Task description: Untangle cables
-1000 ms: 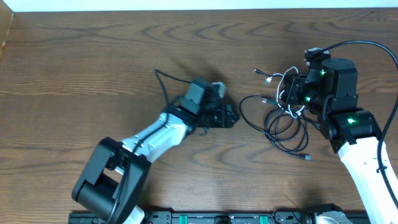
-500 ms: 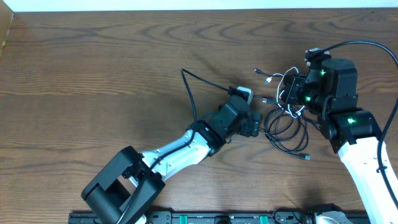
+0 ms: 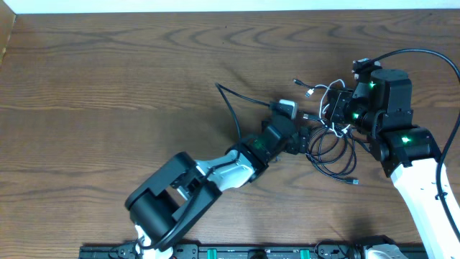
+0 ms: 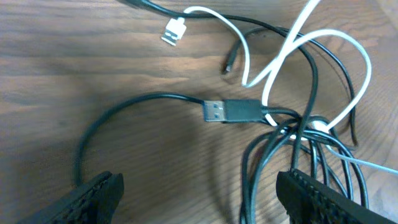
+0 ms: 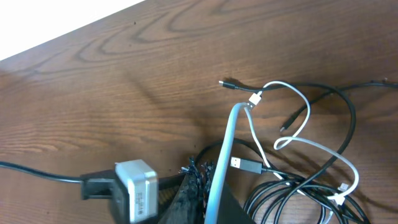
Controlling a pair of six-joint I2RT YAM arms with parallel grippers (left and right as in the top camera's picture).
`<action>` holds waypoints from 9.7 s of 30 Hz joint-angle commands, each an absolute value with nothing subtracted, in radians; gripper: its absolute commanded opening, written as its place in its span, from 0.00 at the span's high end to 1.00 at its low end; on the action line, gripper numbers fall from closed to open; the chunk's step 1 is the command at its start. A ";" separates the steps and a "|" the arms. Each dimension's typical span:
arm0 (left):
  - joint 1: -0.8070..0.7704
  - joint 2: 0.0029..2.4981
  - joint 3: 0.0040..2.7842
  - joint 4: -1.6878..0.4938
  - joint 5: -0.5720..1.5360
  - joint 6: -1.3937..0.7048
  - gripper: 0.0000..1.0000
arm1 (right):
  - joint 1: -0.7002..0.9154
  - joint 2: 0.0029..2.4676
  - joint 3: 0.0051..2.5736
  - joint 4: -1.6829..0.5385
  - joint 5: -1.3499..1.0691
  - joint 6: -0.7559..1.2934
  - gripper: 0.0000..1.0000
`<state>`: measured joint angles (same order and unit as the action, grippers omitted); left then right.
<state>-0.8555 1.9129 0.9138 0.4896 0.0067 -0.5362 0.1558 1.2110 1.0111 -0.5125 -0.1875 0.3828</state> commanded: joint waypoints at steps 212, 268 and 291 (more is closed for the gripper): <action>-0.601 1.777 0.914 -0.107 -0.108 -0.268 0.92 | 0.342 1.863 1.064 -0.368 -0.377 0.350 0.76; -0.601 1.777 0.914 -0.108 -0.108 -0.267 0.92 | 0.142 1.855 1.068 -0.190 -1.266 0.320 0.99; -0.601 1.777 0.914 -0.108 -0.108 -0.267 0.92 | -0.019 1.852 1.140 0.832 -1.239 0.984 0.99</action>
